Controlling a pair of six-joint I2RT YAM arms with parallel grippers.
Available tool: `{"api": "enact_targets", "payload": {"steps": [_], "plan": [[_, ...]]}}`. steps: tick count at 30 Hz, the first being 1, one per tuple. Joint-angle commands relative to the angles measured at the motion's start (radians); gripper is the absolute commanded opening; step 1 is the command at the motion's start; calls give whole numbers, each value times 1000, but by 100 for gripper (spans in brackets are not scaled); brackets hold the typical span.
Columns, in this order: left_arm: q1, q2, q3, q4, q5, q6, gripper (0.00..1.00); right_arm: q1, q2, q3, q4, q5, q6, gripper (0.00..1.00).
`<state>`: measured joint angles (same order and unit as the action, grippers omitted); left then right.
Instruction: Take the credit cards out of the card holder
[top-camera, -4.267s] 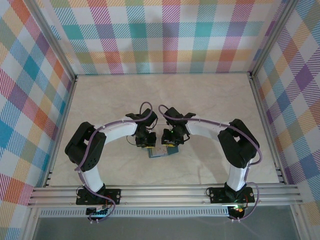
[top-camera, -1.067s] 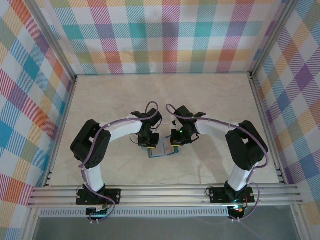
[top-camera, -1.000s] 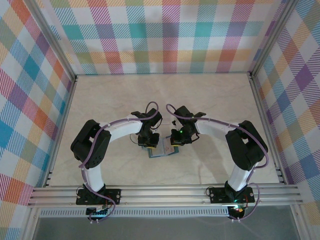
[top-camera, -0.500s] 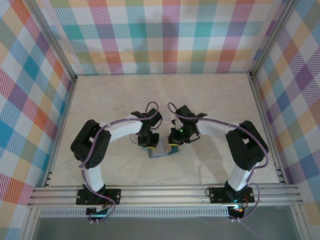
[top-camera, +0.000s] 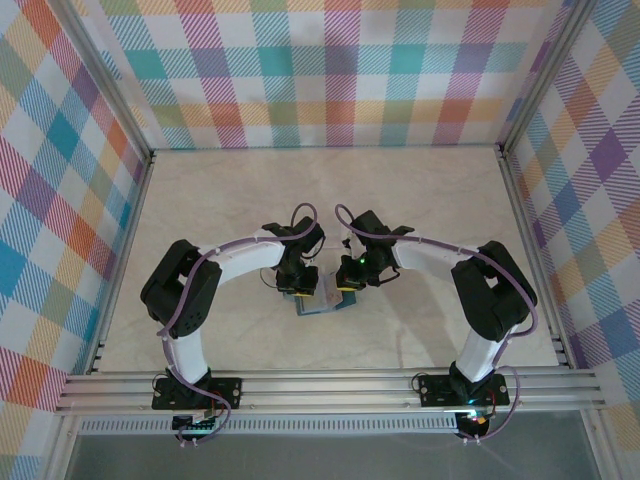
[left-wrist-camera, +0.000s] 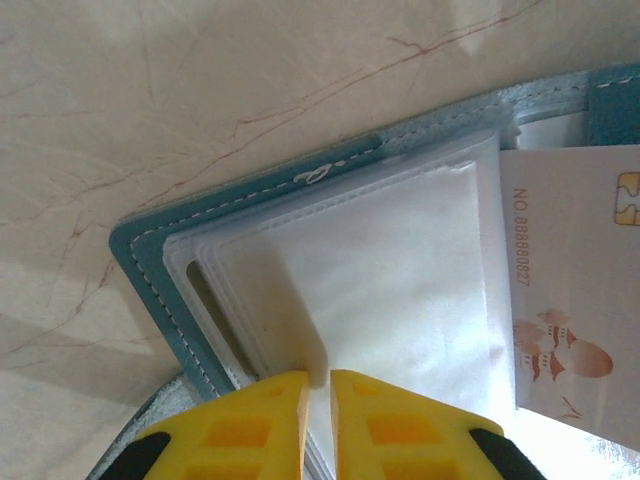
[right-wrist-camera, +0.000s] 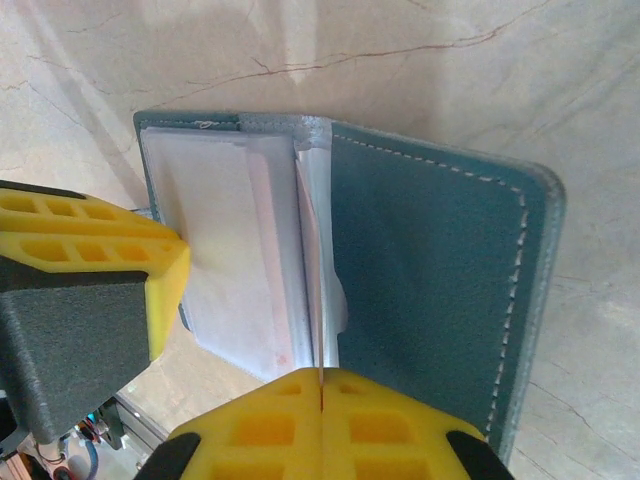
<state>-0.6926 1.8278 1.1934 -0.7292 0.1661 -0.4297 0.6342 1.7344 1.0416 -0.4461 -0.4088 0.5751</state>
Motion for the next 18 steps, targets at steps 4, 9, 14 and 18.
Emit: {"api": "enact_targets", "payload": {"steps": [4,9,14,18], "plan": [[-7,-78,-23,-42,-64,-20,17,-2,-45,16,-63,54,-28,2],[-3,-131,-29,-50,-106,-33,17,-2,-71,36,-91,62,-54,2],[22,-176,-63,-27,-98,-51,17,-2,-81,81,-146,77,-126,2],[50,-211,-95,-12,-83,-58,17,-2,-84,137,-188,66,-264,3]]}}
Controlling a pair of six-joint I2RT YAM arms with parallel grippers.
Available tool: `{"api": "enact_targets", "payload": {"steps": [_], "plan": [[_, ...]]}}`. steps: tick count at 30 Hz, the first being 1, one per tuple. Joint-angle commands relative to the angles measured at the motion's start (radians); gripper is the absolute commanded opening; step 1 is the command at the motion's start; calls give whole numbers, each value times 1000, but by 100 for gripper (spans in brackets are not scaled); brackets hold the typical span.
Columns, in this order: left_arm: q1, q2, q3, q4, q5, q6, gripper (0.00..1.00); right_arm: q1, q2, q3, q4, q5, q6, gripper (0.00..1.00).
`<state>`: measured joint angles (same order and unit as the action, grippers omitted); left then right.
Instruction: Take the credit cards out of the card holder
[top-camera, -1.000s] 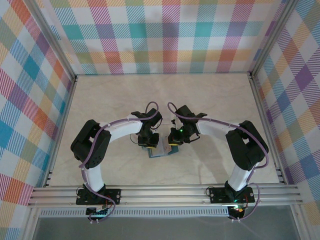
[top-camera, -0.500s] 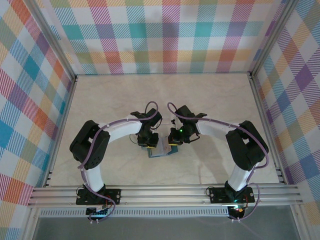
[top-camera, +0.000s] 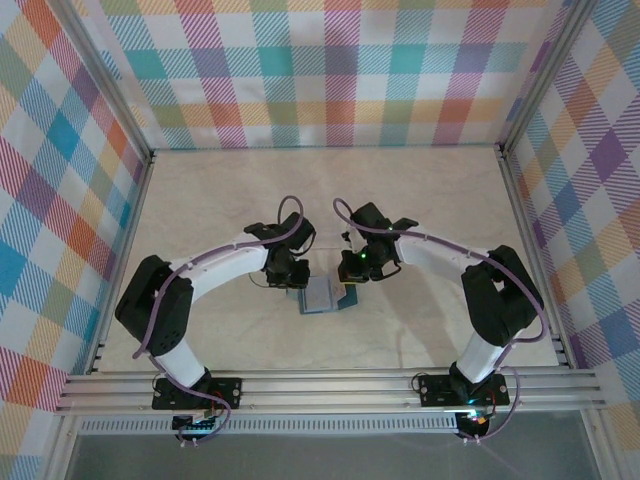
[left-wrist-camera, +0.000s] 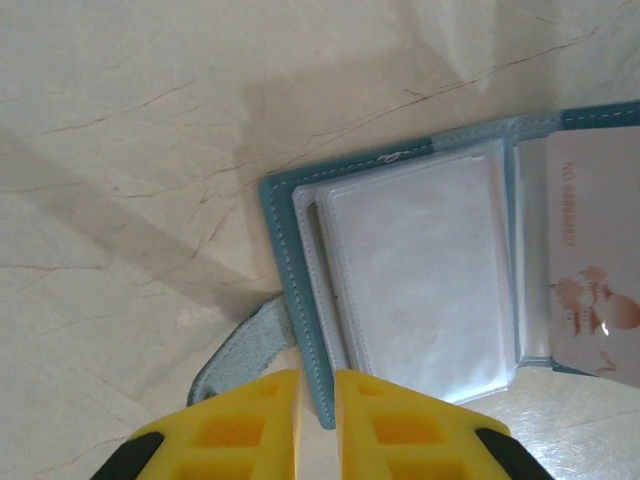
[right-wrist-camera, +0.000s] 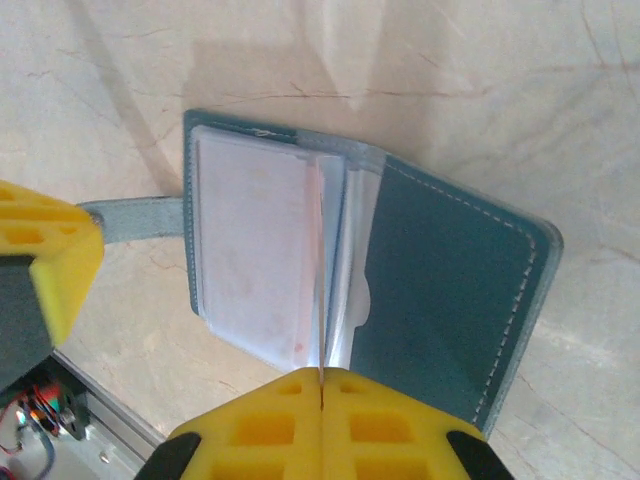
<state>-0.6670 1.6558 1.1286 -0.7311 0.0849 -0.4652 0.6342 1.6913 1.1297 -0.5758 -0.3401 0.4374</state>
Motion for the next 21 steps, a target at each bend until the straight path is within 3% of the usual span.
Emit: {"api": "enact_targets", "payload": {"steps": [1,5,14,21], "plan": [[33,-46,-39,-6,4,-27,17,-2,-37,61,-64,-2,-167,3],[66,-83,-81,15,16,-38,17,-4,4,130,-107,55,-398,1],[117,-143,-155,35,36,-51,18,-3,96,362,-232,42,-937,0],[129,-165,-188,35,36,-53,18,-4,223,586,-383,167,-1205,0]]}}
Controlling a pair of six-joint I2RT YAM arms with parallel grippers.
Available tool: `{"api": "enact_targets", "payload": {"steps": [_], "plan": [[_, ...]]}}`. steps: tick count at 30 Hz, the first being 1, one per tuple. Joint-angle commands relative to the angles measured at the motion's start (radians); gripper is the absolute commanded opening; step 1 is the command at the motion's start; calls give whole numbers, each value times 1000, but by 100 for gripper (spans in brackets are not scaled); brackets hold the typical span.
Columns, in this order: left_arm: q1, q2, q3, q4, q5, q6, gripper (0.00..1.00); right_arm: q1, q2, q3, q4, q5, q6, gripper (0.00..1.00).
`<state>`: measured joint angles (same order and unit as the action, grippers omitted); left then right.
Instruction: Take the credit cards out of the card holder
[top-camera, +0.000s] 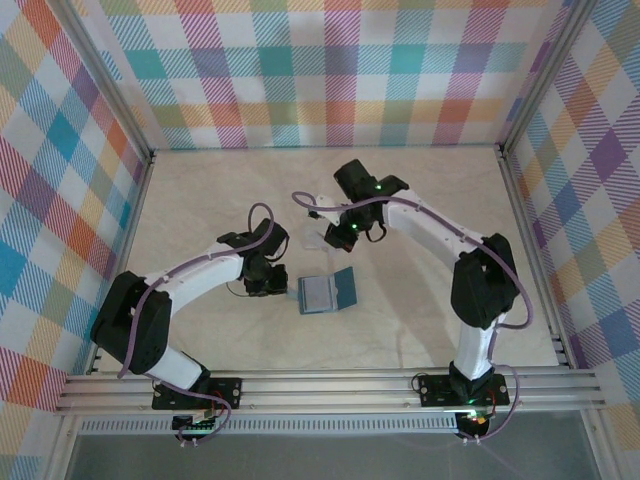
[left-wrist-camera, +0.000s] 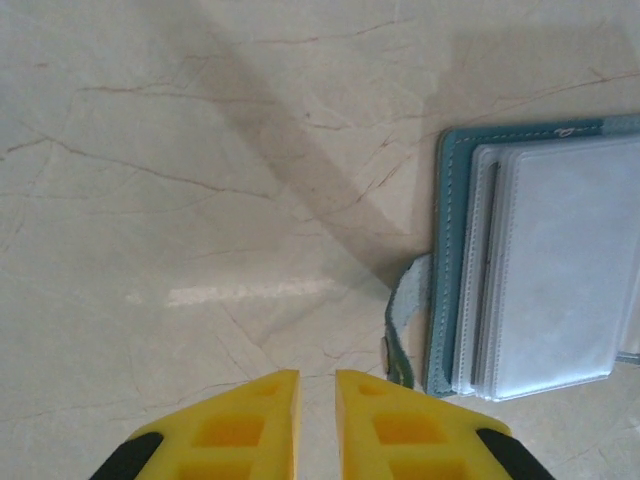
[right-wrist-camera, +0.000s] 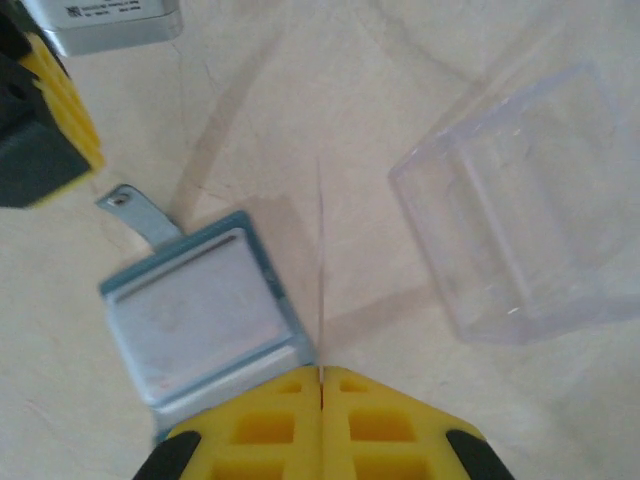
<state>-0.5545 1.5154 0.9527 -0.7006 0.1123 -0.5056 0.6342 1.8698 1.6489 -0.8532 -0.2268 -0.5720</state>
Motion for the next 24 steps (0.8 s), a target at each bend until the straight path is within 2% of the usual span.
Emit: {"api": "enact_targets", "payload": {"steps": [1,11,24], "plan": [[16,-23,-13,5,8,-13,18,-4,66,102,-124,71,-226,0],[16,-23,-12,0,8,-28,18,-9,270,419,-279,142,-373,0],[25,-27,-9,-26,-10,-20,17,-10,426,555,-332,155,-412,0]]}}
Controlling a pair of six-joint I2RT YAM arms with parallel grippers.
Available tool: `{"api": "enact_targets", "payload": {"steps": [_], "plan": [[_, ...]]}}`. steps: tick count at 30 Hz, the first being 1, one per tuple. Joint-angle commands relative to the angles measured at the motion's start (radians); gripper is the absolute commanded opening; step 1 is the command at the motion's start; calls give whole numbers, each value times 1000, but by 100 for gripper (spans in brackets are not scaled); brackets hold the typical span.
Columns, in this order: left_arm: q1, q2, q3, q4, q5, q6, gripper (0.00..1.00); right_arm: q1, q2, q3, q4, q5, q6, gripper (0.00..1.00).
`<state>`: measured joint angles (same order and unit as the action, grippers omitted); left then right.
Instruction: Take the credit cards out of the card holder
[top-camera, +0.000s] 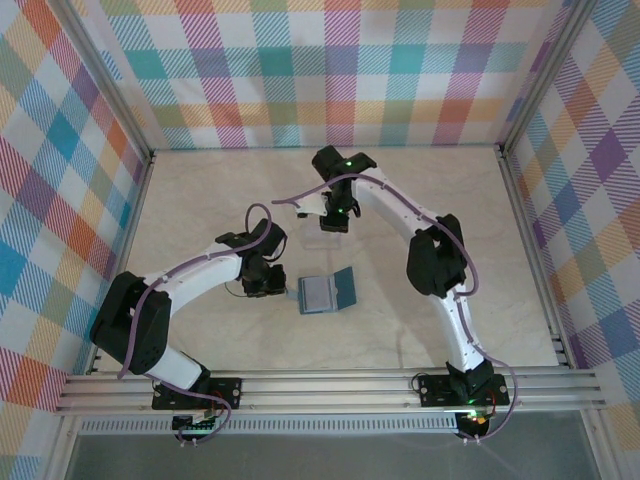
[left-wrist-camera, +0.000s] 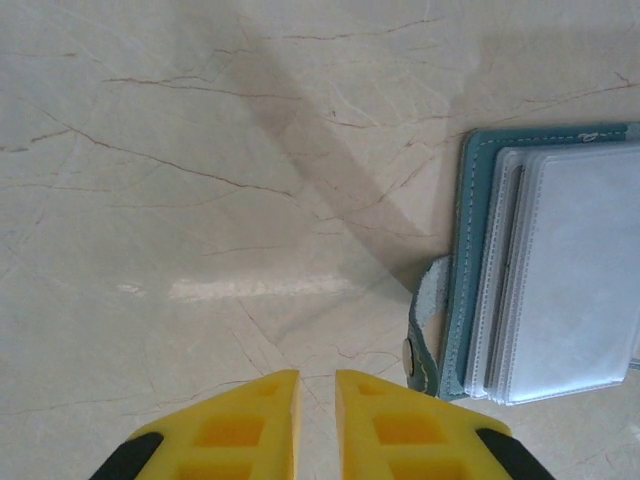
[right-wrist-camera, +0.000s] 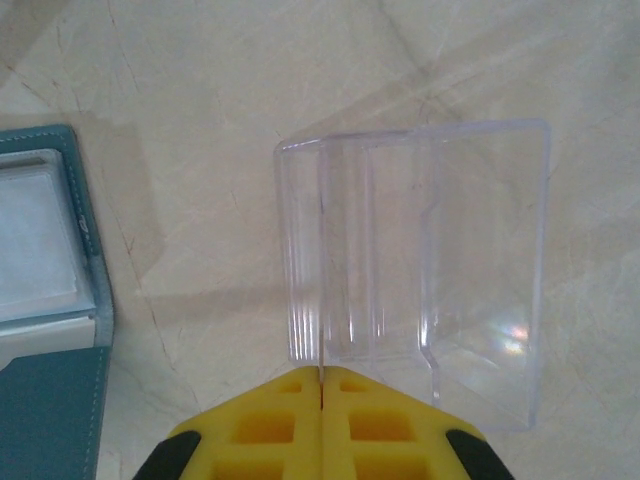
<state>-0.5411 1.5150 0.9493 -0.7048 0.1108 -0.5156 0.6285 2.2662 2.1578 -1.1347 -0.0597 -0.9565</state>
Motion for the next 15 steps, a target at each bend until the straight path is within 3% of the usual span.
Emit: {"api": "enact_targets", "payload": {"steps": [1,15], "plan": [[12,-29,-6,-22,-9,-11,18,-4,39,54,-58,-15,-27,0],[13,-35,-16,-22,-11,-15,17,-4,81,73,-149,-62,-52,0]]}}
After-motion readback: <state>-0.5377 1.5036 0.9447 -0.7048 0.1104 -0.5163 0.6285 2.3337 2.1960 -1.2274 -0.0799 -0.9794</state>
